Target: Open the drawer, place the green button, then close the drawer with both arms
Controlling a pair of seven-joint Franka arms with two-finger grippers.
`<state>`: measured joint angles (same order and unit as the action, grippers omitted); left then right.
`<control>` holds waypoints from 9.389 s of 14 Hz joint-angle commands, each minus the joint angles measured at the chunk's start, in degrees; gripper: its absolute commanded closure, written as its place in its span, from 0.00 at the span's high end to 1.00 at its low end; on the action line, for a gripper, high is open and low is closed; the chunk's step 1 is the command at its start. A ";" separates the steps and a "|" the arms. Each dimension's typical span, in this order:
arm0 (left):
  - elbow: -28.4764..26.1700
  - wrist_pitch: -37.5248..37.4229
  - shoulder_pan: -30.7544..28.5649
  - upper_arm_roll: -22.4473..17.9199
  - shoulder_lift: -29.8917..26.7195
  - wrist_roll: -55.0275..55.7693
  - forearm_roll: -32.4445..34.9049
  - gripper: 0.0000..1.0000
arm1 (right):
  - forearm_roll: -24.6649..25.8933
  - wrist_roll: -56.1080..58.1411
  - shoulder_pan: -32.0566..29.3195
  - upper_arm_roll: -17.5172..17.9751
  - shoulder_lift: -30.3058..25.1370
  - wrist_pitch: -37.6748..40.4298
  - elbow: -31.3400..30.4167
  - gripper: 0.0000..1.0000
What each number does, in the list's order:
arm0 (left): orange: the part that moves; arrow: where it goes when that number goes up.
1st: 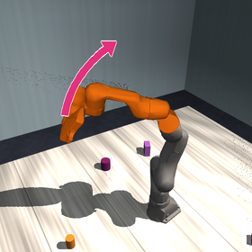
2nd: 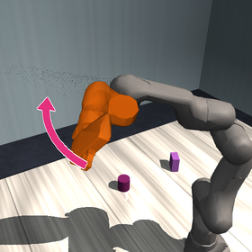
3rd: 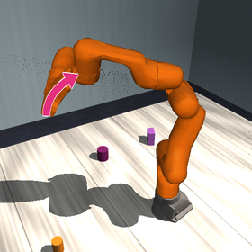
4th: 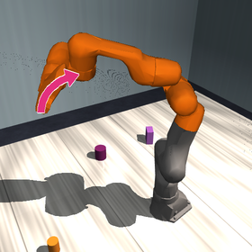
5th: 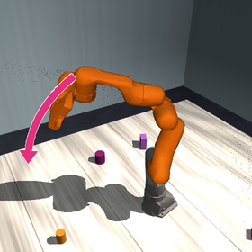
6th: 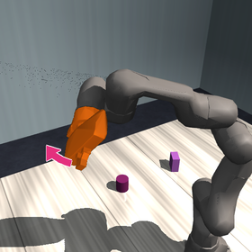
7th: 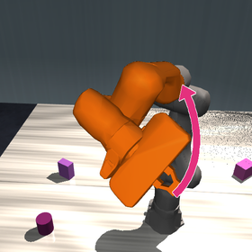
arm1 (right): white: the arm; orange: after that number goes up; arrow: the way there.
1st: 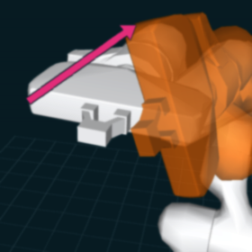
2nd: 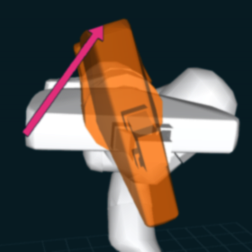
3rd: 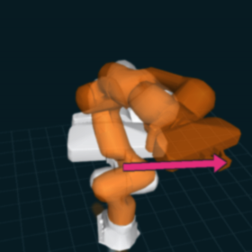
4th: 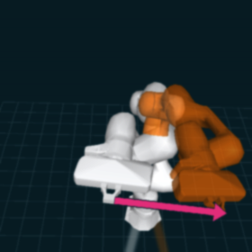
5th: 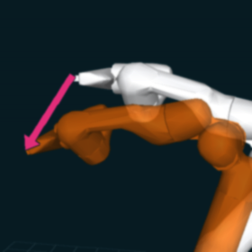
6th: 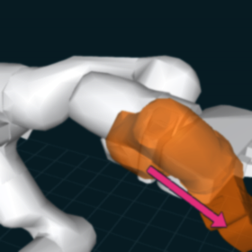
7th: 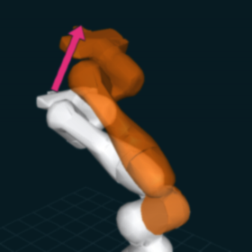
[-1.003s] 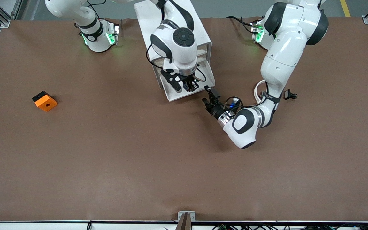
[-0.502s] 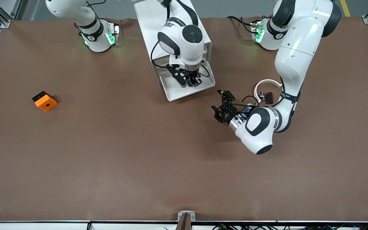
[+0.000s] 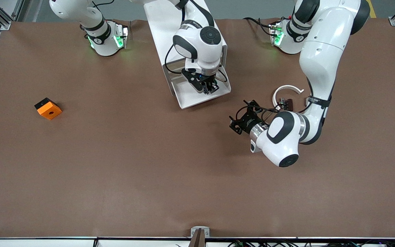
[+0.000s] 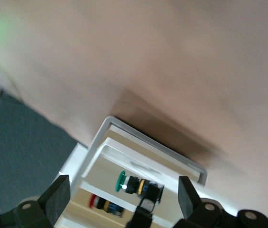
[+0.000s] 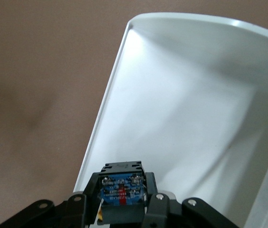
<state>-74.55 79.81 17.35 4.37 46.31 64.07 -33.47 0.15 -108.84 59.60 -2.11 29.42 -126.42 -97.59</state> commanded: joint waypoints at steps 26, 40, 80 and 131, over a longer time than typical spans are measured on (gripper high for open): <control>-2.44 34.71 7.78 1.87 -4.66 -8.08 26.52 1.00 | 1.70 11.61 -4.31 -0.70 1.78 8.28 11.97 1.00; -13.33 40.43 15.34 2.04 -6.06 -7.03 26.97 1.00 | -0.94 64.76 -34.35 -0.88 -12.54 37.37 17.87 1.00; -21.96 31.64 17.45 16.63 -8.43 -0.87 13.43 1.00 | -0.68 114.37 -64.88 -0.53 -22.56 54.01 25.80 1.00; -18.53 11.43 -14.80 -5.96 -52.64 -63.72 29.96 1.00 | -0.76 114.46 -60.13 -3.96 -35.93 48.11 10.40 1.00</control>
<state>-95.10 93.75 3.01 -2.63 -6.86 -0.13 -4.35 0.18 5.09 -0.45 -5.93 -5.19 -77.54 -85.67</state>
